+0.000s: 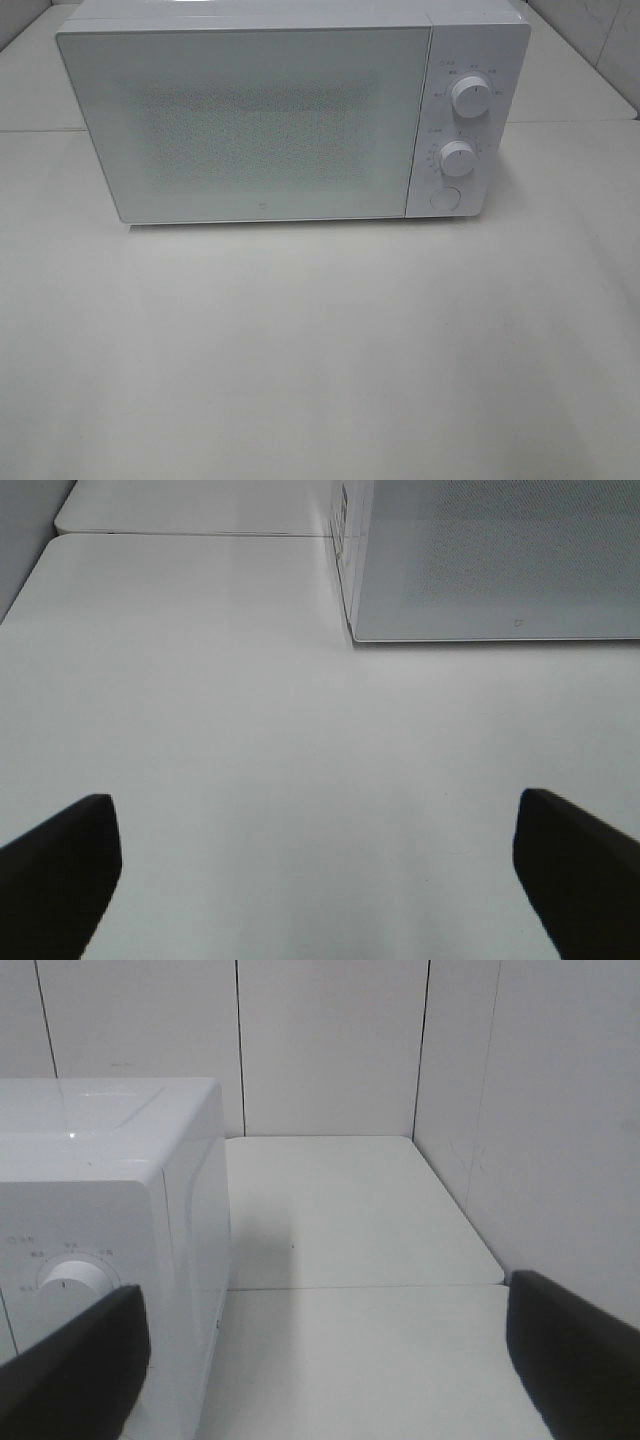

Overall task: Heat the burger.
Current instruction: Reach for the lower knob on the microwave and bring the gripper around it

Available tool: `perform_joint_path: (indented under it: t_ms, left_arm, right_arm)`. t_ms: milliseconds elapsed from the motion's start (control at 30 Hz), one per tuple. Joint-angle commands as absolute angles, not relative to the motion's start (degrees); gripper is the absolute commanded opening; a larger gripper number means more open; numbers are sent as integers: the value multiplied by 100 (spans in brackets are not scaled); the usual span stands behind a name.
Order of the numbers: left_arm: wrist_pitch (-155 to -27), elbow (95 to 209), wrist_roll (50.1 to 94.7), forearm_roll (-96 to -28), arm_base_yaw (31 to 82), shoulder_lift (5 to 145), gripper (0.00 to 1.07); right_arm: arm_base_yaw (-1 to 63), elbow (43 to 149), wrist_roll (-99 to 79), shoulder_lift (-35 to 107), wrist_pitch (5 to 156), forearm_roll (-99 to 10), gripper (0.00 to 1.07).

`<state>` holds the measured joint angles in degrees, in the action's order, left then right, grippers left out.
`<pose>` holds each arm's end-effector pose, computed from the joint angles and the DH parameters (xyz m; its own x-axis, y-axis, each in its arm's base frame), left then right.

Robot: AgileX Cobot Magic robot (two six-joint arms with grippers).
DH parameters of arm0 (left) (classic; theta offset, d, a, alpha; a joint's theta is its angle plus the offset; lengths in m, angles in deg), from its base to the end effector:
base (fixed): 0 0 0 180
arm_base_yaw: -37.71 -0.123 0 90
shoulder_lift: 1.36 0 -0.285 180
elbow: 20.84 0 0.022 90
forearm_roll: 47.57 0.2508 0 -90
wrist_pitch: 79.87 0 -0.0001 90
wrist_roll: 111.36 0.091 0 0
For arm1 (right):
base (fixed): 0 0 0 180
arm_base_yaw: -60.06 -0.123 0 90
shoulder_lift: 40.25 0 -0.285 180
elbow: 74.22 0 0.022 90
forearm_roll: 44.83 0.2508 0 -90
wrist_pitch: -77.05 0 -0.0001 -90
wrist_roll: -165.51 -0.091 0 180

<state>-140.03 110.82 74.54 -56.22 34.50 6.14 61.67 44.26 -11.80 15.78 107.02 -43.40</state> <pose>-0.0055 -0.0122 0.2800 -0.4314 0.0030 -0.9022 0.0737 0.9968 -0.0319 0.1641 -0.0057 0.2666 0.0410 -0.0265 -0.9988 0.0416 0.9988 -0.0248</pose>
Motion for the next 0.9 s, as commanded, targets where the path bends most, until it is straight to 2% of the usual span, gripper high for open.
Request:
perform_joint_path:
  t_ms: [33, 300, 433, 600, 700, 767, 800, 833, 867, 900]
  left_arm:
    - [-13934, 11059, 7414, -5639, 3428, 488, 102]
    - [-13934, 11059, 7414, -5639, 3428, 494, 102]
    - [-13934, 11059, 7414, -5639, 3428, 494, 102]
    - [-13934, 11059, 7414, -5639, 3428, 494, 102]
    - [-13934, 11059, 7414, -5639, 3428, 494, 102]
    - [-13934, 11059, 7414, -5639, 3428, 494, 102]
    - [-13934, 11059, 7414, -5639, 3428, 494, 102]
    - [-13934, 11059, 7414, -5639, 3428, 494, 102]
    - [-13934, 11059, 7414, -5639, 3428, 494, 102]
    - [-13934, 11059, 7414, -5639, 3428, 494, 102]
  right_arm:
    - [6201, 4249, -1191, 2627, 12043, -4328, 94]
    - [6201, 4220, -1449, 4237, 13779, -4437, 94]
    - [6201, 4220, -1449, 5113, 15102, -4861, 93]
    - [6195, 4237, -1449, 5629, 15394, -5193, 93]
    - [5966, 4231, -1449, 5807, 15394, -5239, 93]
    - [5330, 4226, -1449, 5824, 15394, -4632, 93]
    - [5330, 4226, -1449, 5824, 15394, -4632, 93]
    - [5107, 4226, -1449, 5824, 15394, -4374, 93]
    - [4477, 4231, -1449, 5829, 15394, -3623, 93]
    - [4219, 4243, -1403, 5858, 15394, -3308, 93]
